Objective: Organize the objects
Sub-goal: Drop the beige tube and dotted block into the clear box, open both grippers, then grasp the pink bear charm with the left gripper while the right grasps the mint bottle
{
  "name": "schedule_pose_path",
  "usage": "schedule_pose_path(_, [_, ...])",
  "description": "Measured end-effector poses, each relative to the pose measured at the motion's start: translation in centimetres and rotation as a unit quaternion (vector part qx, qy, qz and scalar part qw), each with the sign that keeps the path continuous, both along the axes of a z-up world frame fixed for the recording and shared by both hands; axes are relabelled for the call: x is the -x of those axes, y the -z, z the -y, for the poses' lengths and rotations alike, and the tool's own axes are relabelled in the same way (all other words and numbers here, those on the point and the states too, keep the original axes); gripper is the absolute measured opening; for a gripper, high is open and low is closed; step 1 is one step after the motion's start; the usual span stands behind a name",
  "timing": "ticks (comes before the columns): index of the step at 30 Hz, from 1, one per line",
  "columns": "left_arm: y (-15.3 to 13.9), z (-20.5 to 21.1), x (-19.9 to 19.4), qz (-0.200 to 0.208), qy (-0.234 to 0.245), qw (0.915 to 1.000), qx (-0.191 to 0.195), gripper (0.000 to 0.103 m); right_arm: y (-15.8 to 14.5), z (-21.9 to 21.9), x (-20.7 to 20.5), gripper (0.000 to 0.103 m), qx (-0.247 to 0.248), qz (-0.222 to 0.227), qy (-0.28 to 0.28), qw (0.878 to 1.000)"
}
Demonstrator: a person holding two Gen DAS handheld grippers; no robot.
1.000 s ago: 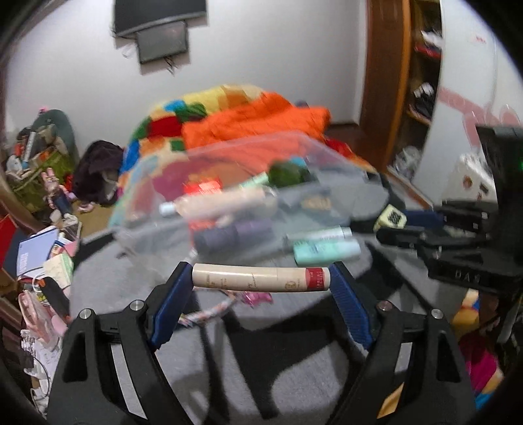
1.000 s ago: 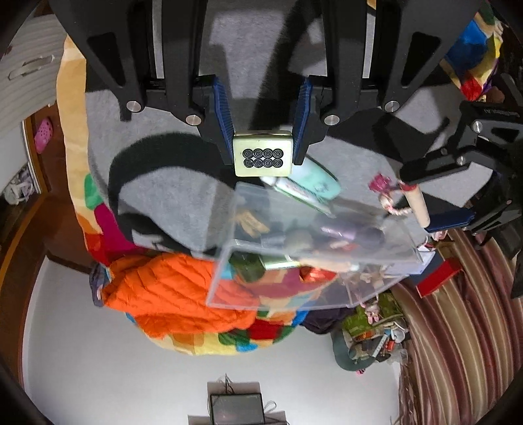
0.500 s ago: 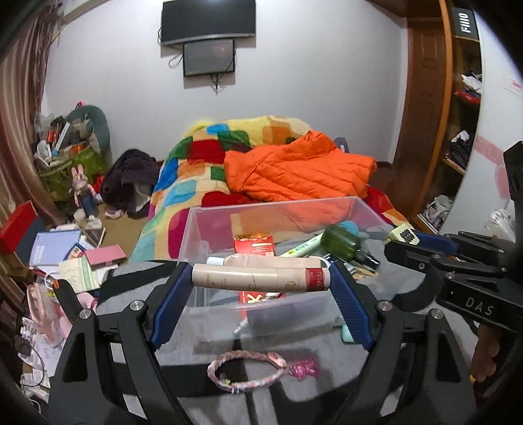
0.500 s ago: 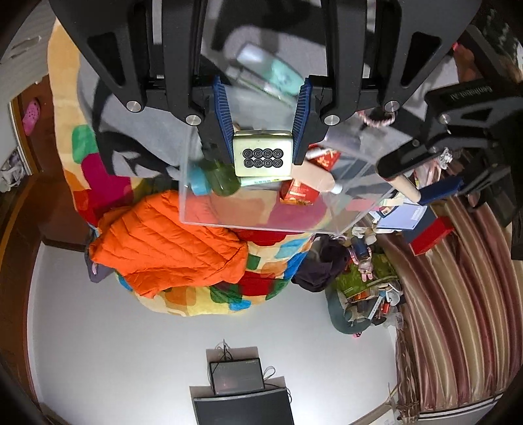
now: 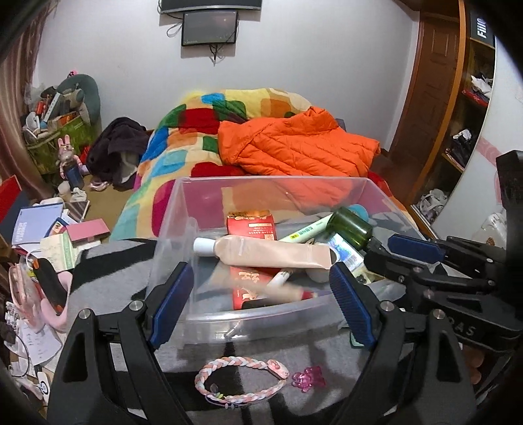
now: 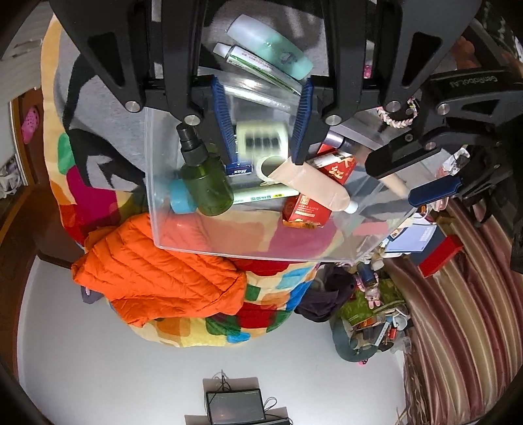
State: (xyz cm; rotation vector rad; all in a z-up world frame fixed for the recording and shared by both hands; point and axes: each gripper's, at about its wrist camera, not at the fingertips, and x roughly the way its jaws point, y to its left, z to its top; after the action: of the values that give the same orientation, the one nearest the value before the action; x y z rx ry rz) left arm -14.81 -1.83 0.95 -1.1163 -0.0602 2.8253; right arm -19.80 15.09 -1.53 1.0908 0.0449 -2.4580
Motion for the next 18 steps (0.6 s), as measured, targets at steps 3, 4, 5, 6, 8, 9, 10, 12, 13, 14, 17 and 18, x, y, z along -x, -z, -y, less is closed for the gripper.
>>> schedule_pose_path(3, [-0.5,0.1,-0.8,-0.009,0.0,1.0,0.001,0.088,-0.4,-0.2,-0.7,0.052,0.004,-0.013,-0.001,1.0])
schedule_pose_path(4, [-0.7,0.2,-1.0,-0.011,0.0,0.9999,0.001,0.088,-0.6,-0.1,-1.0,0.052,-0.001,-0.02,-0.002,1.0])
schedule_pose_path(5, [-0.9,0.4,-1.5,-0.015,0.0,0.9999,-0.001,0.089,-0.9,-0.1,-1.3,0.052,-0.003,-0.026,-0.004,1.0])
schedule_pose_path(6, [-1.1,0.5,-1.8,-0.017,0.0,0.9998,-0.001,0.09,-1.1,-0.1,-1.6,0.052,-0.004,-0.03,-0.007,1.0])
schedule_pose_path(8, [-1.4,0.8,-2.7,-0.025,-0.001,0.9997,0.002,0.092,-1.5,-0.3,-2.5,0.052,0.0,-0.035,-0.018,0.999])
schedule_pose_path(9, [-1.6,1.0,-3.2,-0.028,-0.003,0.9996,0.006,0.093,-1.7,-0.4,-3.0,0.052,0.0,-0.036,-0.024,0.999])
schedule_pose_path(10, [-1.6,1.2,-3.6,-0.029,-0.004,0.9995,0.009,0.093,-1.7,-0.4,-3.3,0.052,-0.001,-0.038,-0.028,0.999])
schedule_pose_path(12, [-1.4,1.7,-4.3,-0.024,-0.004,0.9997,0.01,0.093,-1.6,-0.8,-4.3,0.052,-0.008,-0.041,-0.036,0.998])
schedule_pose_path(13, [-1.2,1.8,-4.7,-0.018,-0.003,0.9998,0.01,0.093,-1.4,-0.9,-4.8,0.052,-0.011,-0.04,-0.04,0.998])
schedule_pose_path(14, [-0.9,2.0,-5.1,-0.011,-0.002,0.9999,0.008,0.093,-1.1,-1.2,-5.1,0.052,-0.015,-0.037,-0.043,0.998])
schedule_pose_path(17, [0.5,2.1,-6.3,0.011,0.005,0.9999,0.0,0.093,0.4,-1.5,-6.0,0.052,-0.034,-0.018,-0.048,0.998])
schedule_pose_path(18, [0.9,2.0,-6.8,0.016,0.006,0.9999,-0.001,0.093,1.0,-1.6,-6.1,0.052,-0.046,-0.014,-0.049,0.998])
